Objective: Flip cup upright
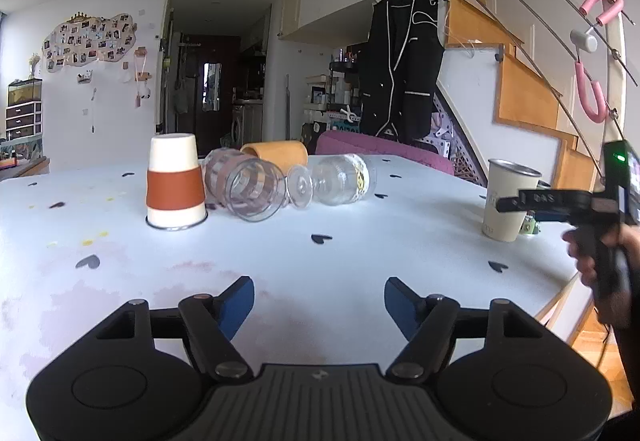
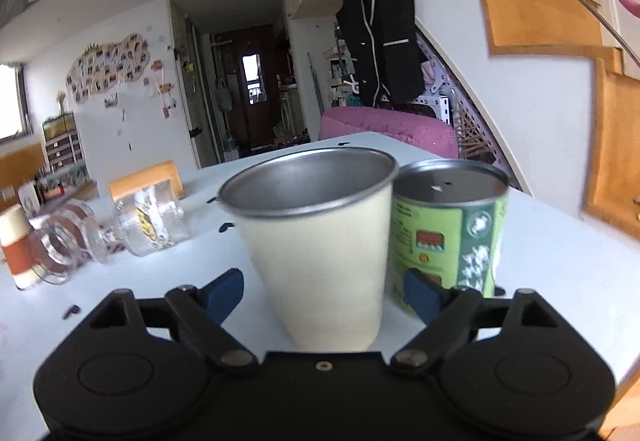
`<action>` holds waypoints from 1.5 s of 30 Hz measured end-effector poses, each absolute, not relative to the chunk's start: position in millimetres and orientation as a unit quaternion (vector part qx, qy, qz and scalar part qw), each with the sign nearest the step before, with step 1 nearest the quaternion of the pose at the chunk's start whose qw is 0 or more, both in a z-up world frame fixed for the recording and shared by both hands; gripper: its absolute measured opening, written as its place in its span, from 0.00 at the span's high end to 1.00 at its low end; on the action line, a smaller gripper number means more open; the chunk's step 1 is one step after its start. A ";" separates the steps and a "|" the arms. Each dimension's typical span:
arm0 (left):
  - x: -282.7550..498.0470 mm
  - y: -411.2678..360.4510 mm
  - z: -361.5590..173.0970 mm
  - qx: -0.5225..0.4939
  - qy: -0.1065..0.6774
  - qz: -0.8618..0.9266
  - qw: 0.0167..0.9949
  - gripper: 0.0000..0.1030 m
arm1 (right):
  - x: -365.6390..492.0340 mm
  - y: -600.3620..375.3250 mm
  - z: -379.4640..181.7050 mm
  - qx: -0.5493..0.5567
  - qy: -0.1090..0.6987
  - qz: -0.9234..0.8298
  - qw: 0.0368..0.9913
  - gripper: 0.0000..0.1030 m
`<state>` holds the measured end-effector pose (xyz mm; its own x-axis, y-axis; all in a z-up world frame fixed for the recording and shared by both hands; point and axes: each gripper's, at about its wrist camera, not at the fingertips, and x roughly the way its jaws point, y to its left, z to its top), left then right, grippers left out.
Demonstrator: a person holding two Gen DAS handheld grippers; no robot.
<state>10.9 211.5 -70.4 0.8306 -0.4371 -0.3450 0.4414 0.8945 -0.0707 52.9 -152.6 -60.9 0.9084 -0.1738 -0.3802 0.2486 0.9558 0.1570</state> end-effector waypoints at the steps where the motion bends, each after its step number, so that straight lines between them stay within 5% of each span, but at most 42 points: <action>1: 11.6 209.4 -68.1 0.006 0.178 -0.228 0.957 0.26 | 48.1 -149.6 -59.7 0.099 0.183 -0.110 0.972 0.15; 19: 14.5 169.0 -29.0 -0.002 0.156 -0.216 0.964 0.00 | -39.0 -90.1 -19.1 0.045 0.135 -0.118 0.983 0.07; 45: 11.0 159.9 -33.3 -0.003 0.192 -0.180 0.965 0.00 | -63.9 -64.5 -19.7 0.014 0.144 -0.107 0.984 0.03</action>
<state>11.0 159.9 -33.3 0.8617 -0.3479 -0.3694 0.3457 0.9354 -0.0746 -63.9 -64.5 -19.7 0.9356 -0.2075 -0.2858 0.2154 0.9765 -0.0039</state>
